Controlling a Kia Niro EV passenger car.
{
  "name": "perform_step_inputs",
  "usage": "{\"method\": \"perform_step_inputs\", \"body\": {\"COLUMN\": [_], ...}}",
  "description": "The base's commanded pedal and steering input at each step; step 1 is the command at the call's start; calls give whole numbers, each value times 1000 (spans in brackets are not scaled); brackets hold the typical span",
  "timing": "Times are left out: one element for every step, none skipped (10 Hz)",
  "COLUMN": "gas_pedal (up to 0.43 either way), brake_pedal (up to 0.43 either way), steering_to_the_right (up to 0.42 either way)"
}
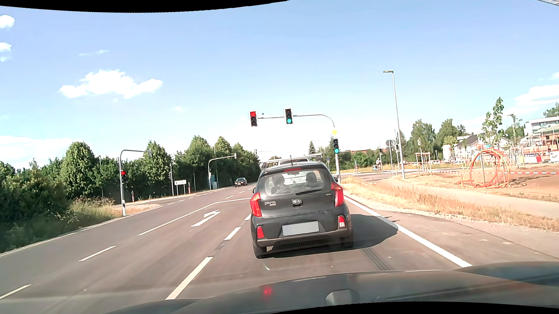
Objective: Follow the waypoints while adhering to traffic rules and regulations
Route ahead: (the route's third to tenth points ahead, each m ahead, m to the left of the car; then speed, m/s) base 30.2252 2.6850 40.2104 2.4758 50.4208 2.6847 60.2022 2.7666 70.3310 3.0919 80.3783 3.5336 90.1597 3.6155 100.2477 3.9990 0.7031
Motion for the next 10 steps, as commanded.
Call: {"method": "perform_step_inputs", "body": {"gas_pedal": [87,98,138,177,197,220,220,220,220,220], "brake_pedal": [6,6,6,6,6,6,6,6,6,6], "steering_to_the_right": [0,0,0,0,3,3,3,3,2,2]}}
